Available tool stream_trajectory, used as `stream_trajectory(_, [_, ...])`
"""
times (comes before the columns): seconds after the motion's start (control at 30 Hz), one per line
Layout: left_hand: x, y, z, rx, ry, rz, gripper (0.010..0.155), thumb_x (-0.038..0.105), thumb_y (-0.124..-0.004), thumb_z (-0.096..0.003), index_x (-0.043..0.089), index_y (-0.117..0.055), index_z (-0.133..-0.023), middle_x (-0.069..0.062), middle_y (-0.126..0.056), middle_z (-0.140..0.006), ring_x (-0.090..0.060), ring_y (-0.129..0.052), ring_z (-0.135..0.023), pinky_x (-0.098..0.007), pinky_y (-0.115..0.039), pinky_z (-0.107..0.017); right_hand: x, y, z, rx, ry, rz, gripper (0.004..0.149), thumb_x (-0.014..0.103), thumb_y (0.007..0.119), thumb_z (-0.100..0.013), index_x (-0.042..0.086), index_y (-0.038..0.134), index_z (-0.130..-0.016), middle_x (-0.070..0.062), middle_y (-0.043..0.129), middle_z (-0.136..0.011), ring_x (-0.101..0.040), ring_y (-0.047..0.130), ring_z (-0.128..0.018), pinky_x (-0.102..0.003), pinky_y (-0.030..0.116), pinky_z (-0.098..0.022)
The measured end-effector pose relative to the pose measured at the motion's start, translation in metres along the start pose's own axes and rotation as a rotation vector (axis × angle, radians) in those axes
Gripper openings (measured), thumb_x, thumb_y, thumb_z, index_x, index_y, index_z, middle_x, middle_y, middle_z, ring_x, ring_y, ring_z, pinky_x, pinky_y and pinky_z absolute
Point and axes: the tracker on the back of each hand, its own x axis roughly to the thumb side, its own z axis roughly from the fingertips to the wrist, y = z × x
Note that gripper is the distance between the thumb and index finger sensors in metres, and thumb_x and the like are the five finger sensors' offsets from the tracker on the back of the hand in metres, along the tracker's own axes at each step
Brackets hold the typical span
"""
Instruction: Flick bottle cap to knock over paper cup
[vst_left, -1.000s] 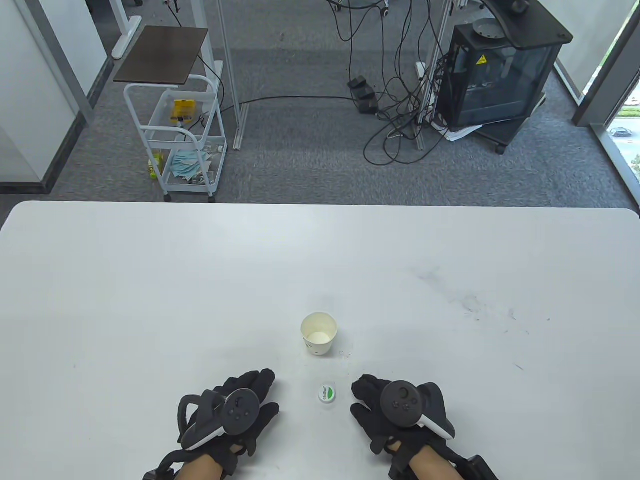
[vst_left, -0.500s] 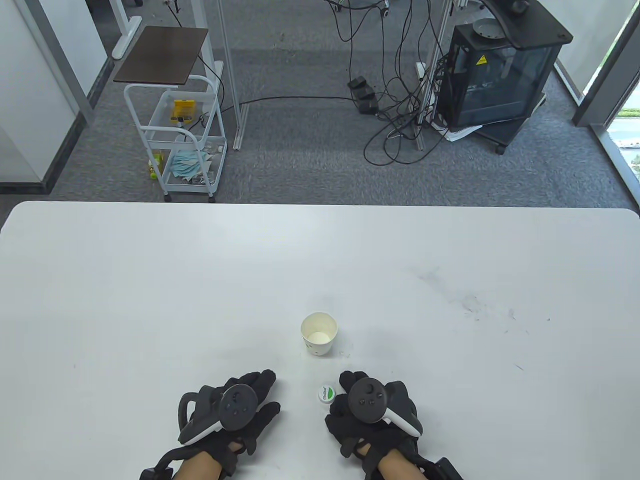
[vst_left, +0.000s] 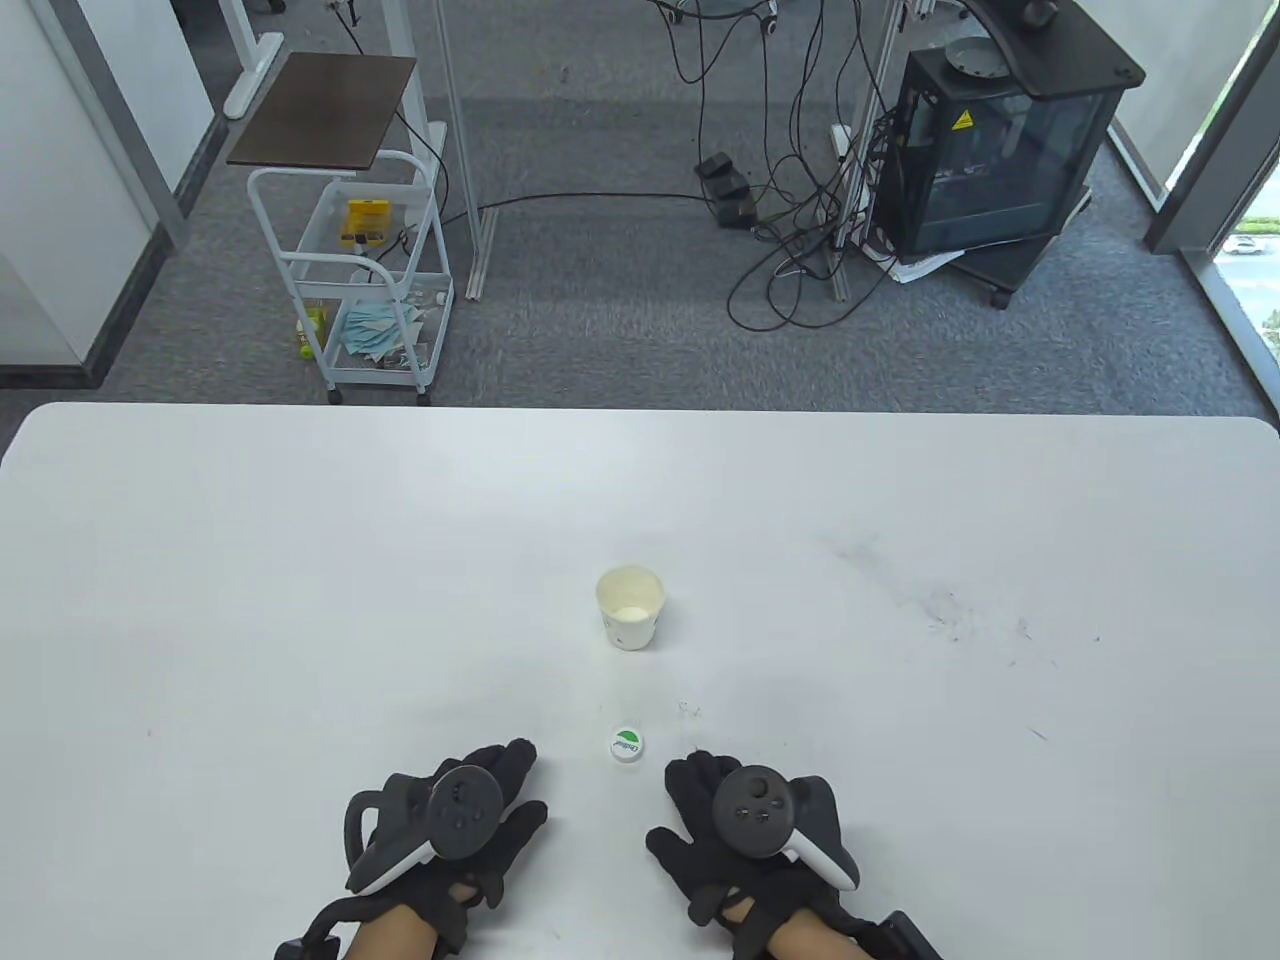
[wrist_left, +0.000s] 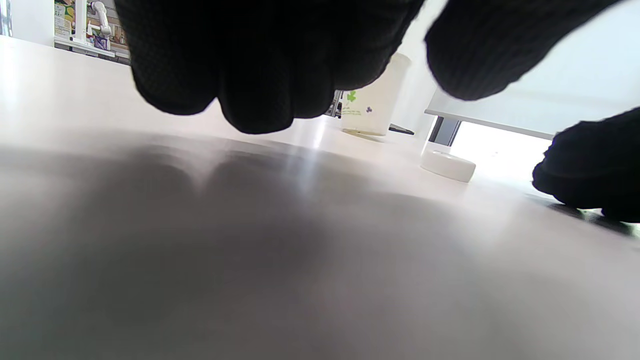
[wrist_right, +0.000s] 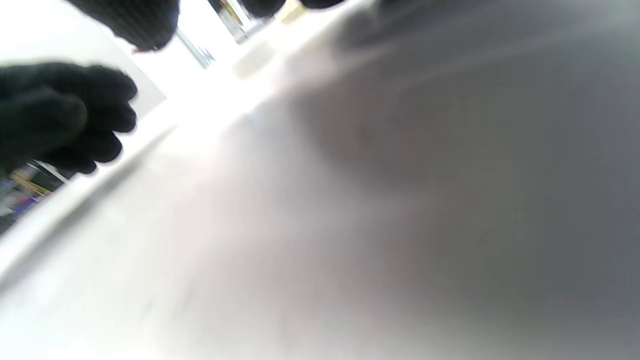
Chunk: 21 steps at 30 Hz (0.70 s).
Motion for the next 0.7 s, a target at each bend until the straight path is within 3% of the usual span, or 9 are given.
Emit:
stream_trajectory(0.13, [0.001,0.000,0.000,0.006,-0.003,-0.014,0.068,0.063,-0.072,-0.0473,0.031,-0.060,-0.106,-0.002,-0.073,-0.106,-0.023,-0.089,-0.083,-0.044,-0.080,-0.062,-0.014,-0.020,-0.003,-0.039,-0.138,0.108,0.068,0.047,0.076,-0.054,0.015,0.051,-0.109,-0.019,0.051,-0.112,-0.047,0.046,-0.104,-0.061,0.044,-0.074])
stream_trajectory(0.27, [0.007,0.003,0.003,0.035,-0.030,-0.036,0.068,0.063,-0.072,-0.0472,0.031,-0.059,-0.106,-0.003,-0.072,-0.107,-0.024,-0.088,-0.084,-0.044,-0.079,-0.062,-0.022,-0.033,0.002,-0.111,-0.208,0.133,0.069,0.046,0.078,-0.054,0.016,0.050,-0.110,-0.018,0.049,-0.114,-0.047,0.044,-0.106,-0.063,0.042,-0.074])
stream_trajectory(0.37, [0.014,0.008,0.008,0.087,-0.066,-0.053,0.068,0.063,-0.072,-0.0470,0.031,-0.059,-0.106,-0.003,-0.072,-0.107,-0.024,-0.088,-0.084,-0.044,-0.079,-0.062,-0.020,-0.040,0.007,-0.213,-0.284,0.216,0.069,0.048,0.078,-0.052,0.016,0.053,-0.109,-0.018,0.054,-0.112,-0.047,0.051,-0.103,-0.062,0.048,-0.072])
stream_trajectory(0.47, [0.018,0.012,0.011,0.124,-0.090,-0.069,0.068,0.063,-0.073,-0.0466,0.031,-0.059,-0.106,-0.003,-0.072,-0.107,-0.024,-0.088,-0.084,-0.044,-0.079,-0.062,-0.018,-0.041,0.011,-0.239,-0.307,0.289,0.070,0.049,0.078,-0.052,0.017,0.053,-0.109,-0.017,0.055,-0.112,-0.046,0.052,-0.103,-0.062,0.049,-0.072])
stream_trajectory(0.7, [0.025,0.016,0.016,0.162,-0.124,-0.085,0.068,0.062,-0.072,-0.0466,0.031,-0.060,-0.106,-0.003,-0.073,-0.107,-0.024,-0.088,-0.084,-0.045,-0.079,-0.062,-0.020,-0.042,0.013,-0.245,-0.289,0.256,0.070,0.048,0.078,-0.052,0.017,0.052,-0.109,-0.017,0.054,-0.112,-0.046,0.051,-0.103,-0.062,0.049,-0.072])
